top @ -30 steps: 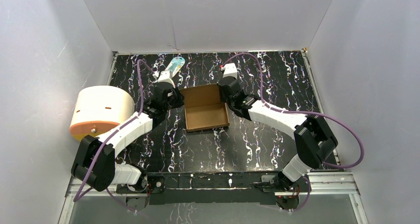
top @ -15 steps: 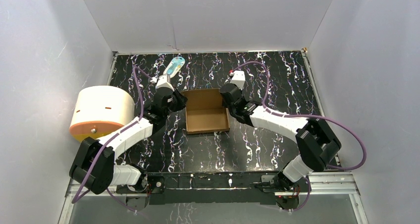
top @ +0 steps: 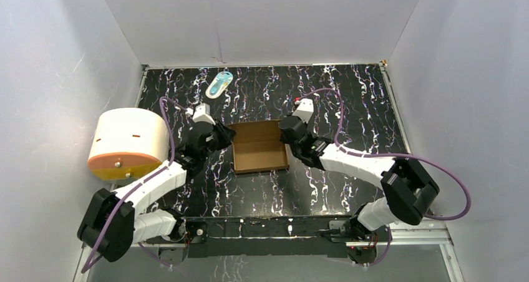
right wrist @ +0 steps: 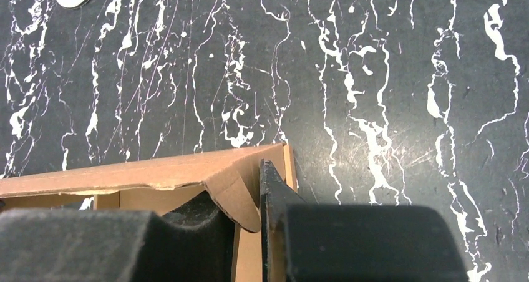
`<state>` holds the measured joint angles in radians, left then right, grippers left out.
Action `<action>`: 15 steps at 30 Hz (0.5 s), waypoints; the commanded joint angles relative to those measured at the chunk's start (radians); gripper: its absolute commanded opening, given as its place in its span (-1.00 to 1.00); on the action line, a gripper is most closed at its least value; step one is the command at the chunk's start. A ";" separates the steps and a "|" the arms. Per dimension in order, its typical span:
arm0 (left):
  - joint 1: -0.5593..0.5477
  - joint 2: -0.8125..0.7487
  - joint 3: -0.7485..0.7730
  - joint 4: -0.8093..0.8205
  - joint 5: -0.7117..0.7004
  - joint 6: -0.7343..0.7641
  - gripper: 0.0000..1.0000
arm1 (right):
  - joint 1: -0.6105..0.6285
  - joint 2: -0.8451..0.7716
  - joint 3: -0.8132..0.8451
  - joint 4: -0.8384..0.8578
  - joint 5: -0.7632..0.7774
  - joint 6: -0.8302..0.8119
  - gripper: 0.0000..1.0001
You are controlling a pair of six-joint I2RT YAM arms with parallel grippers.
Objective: Fold the paper box
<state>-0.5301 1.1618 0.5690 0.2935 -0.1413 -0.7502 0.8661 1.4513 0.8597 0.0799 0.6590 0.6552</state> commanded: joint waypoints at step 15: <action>-0.016 -0.225 -0.144 -0.077 0.106 -0.016 -0.05 | 0.037 -0.155 -0.165 0.060 -0.107 -0.051 -0.26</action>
<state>-0.5407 1.0004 0.4141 0.2489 -0.0769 -0.7879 0.9001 1.3548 0.6785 0.0891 0.5812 0.6743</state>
